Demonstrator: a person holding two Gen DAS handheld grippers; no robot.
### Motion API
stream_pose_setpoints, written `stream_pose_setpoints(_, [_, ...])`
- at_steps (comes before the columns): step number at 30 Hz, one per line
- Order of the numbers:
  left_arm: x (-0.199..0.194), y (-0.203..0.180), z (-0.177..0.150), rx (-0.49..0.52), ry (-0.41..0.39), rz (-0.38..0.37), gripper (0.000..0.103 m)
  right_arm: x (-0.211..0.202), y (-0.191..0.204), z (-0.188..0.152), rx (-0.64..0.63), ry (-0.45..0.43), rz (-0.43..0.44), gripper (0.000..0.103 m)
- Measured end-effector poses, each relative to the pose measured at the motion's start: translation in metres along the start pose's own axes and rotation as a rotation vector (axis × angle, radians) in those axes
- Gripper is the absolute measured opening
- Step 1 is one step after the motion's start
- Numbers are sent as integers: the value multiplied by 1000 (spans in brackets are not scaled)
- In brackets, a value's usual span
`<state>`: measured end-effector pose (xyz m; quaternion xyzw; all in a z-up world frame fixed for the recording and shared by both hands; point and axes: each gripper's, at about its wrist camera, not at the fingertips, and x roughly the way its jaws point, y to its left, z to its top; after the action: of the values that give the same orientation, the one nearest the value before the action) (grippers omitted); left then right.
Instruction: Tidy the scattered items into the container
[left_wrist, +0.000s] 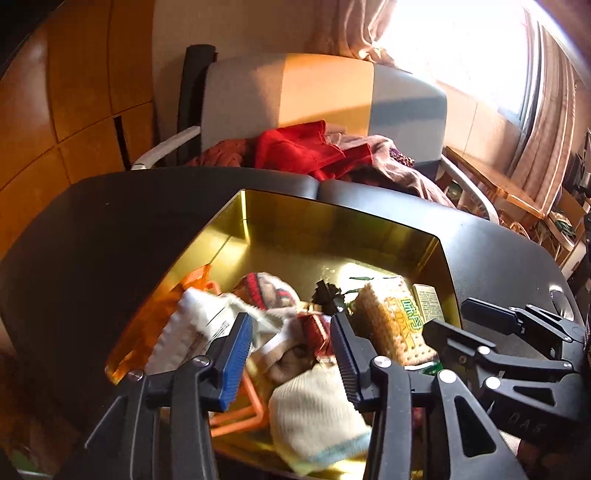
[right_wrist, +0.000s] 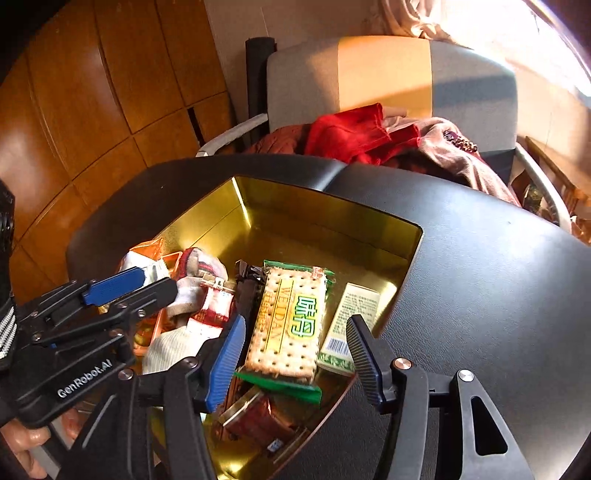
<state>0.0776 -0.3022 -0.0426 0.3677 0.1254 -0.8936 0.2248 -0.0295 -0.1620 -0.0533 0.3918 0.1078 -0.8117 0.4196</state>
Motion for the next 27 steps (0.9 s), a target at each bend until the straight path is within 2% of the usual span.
stream_pose_setpoints(3, [-12, 2, -8, -11, -7, 29, 53, -10, 5, -5, 6, -13, -21, 68])
stream_pose_setpoints(7, [-30, 1, -19, -18, -20, 83, 53, -22, 14, -11, 24, -23, -76, 78])
stream_pose_setpoints(10, [-40, -1, -23, -24, -20, 178, 53, -30, 18, -15, 39, -29, -118, 85])
stream_pose_setpoints(14, [-53, -3, -26, -29, -30, 249, 53, -39, 26, -18, 39, -47, -144, 94])
stream_pose_setpoints(20, [-62, 7, -29, -115, -20, 280, 53, -48, 36, -20, 35, -72, -153, 99])
stream_pose_setpoints(25, [-63, 7, -30, -89, -25, 315, 50, -50, 41, -20, 28, -76, -152, 100])
stream_pose_setpoints(27, [-65, 7, -31, -77, -40, 320, 43, -51, 45, -20, 19, -81, -161, 100])
